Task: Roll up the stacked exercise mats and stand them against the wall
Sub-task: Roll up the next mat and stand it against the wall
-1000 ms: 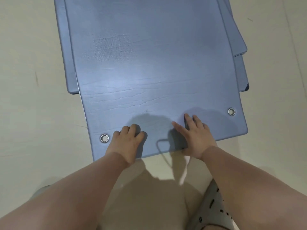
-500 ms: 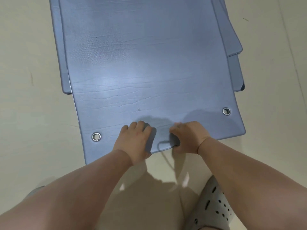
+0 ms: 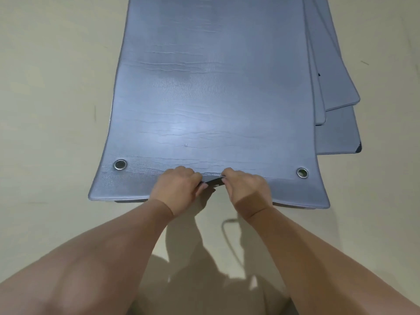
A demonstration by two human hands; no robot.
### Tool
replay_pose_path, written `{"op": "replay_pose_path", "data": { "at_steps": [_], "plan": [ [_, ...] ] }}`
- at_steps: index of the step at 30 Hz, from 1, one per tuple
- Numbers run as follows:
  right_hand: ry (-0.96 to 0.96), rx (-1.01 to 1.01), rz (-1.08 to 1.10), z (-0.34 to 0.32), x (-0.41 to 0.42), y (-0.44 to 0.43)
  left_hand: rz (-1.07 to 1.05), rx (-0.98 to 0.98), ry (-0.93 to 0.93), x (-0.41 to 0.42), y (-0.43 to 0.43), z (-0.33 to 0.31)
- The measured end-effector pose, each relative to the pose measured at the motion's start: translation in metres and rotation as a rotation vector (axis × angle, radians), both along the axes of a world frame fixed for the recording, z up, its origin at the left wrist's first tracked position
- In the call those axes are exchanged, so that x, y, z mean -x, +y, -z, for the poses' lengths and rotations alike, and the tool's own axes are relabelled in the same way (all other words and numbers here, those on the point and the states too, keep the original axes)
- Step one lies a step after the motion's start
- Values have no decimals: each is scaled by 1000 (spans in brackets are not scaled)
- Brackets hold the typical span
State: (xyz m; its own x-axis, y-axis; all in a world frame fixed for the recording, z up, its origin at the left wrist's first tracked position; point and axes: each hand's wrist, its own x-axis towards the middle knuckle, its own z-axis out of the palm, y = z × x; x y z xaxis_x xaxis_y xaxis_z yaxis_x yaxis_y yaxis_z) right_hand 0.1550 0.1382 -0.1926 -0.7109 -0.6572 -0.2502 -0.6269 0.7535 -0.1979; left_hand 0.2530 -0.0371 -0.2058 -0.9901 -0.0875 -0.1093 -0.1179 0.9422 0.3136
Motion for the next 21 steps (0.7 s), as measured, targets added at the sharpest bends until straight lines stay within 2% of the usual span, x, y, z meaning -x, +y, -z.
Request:
{"op": "replay_pose_path", "data": {
  "at_steps": [3, 6, 8, 10, 13, 17, 21],
  "plan": [
    [99, 131, 56, -1, 8, -5, -11, 80, 22, 7, -7, -14],
    [20, 96, 99, -11, 18, -12, -165, 89, -201, 32, -8, -33],
    [70, 125, 98, -14, 22, -12, -195, 17, -324, 50, -17, -41],
    [239, 172, 43, -19, 17, -9, -174, -69, -397, 67, -33, -46],
    [402, 232, -125, -23, 2, 0, -106, -217, -496, 92, -62, -65],
    [459, 157, -141, -32, 5, 10, -57, -336, -520, 129, -90, -107],
    [488, 131, -119, -40, 28, 9, -27, -454, -593, 143, -96, -117]
  ]
}}
